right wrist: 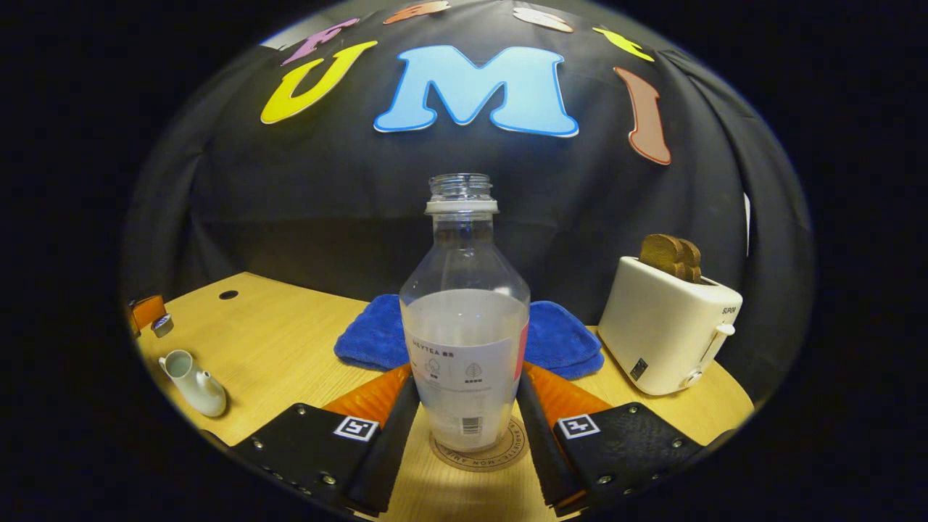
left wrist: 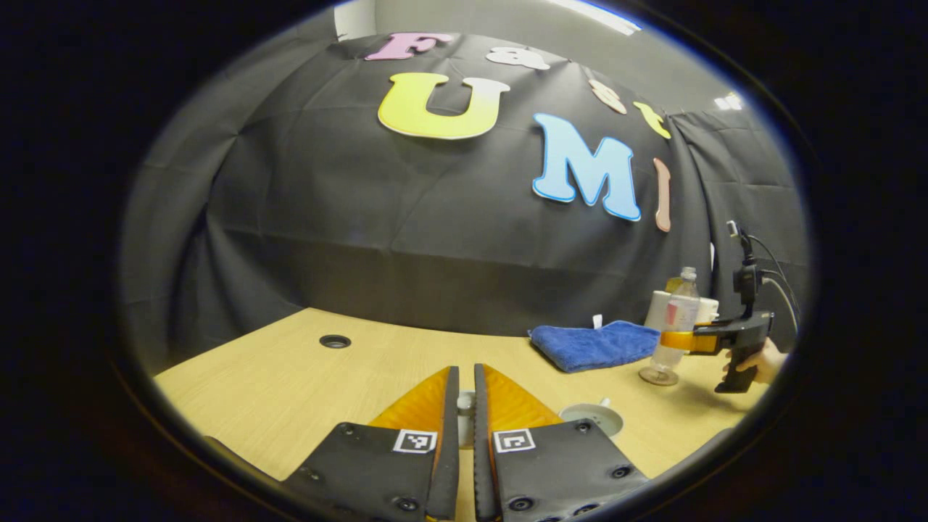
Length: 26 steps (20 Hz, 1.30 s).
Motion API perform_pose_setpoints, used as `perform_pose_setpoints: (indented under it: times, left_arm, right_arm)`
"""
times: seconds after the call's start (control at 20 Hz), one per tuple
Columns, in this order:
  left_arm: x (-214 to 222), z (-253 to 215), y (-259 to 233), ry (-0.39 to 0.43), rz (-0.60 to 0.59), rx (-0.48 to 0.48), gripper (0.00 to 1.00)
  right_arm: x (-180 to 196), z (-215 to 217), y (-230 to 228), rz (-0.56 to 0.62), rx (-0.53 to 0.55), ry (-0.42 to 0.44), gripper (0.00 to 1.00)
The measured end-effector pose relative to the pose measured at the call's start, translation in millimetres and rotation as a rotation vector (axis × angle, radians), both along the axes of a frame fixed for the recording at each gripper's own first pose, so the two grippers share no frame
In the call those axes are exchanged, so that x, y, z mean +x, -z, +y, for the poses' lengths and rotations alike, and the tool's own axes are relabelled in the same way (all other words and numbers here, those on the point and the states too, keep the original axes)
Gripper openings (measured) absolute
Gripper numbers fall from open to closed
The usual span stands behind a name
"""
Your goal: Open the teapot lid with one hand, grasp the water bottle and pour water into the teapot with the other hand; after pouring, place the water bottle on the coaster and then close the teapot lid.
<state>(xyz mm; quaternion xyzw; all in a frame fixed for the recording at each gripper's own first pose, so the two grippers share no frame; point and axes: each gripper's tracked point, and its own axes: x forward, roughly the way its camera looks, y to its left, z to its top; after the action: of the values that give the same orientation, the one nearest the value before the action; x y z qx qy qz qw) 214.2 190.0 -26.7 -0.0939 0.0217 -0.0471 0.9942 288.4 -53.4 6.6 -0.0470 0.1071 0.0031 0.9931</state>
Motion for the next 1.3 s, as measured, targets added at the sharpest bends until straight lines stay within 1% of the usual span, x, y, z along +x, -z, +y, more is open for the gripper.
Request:
perform_pose_setpoints:
  times: [0.2, 0.35, 0.5, 0.85, 0.9, 1.0, 1.15, 1.25, 1.3]
  left_arm:
    - [0, -1, 1, 0.001, 0.002, 0.004, 0.15]
    - [0, 0, 0, 0.001, -0.001, 0.001, 0.15]
    - [0, -2, 2, 0.002, 0.004, 0.008, 0.15]
    - [0, -2, 1, 0.002, 0.006, 0.011, 0.15]
    - [0, -2, 2, 0.002, 0.004, 0.013, 0.15]
    - [0, -2, 1, 0.0, 0.0, 0.013, 0.15]
    - [-1, -3, -2, -0.006, -0.017, 0.019, 0.15]
    - [-2, -8, -4, 0.006, -0.023, 0.003, 0.16]
    - [-2, -13, -3, 0.014, -0.02, -0.004, 0.14]
  right_arm:
    - [1, -6, 14, 0.029, 0.003, 0.011, 0.76]
    - [0, -8, 21, 0.05, 0.063, 0.015, 0.76]
    - [-1, -9, 21, 0.052, 0.095, 0.024, 0.76]
    - [-3, -8, 21, 0.06, 0.099, 0.034, 0.78]
    - [-5, -8, 20, 0.054, 0.097, 0.04, 0.86]
    - [-12, -9, 16, 0.03, 0.093, 0.054, 0.95]
    - [-30, -10, 12, -0.001, 0.1, 0.068, 0.95]
    - [-47, -7, 10, -0.019, 0.109, 0.066, 0.95]
    - [-57, -4, 8, -0.032, 0.114, 0.062, 0.95]
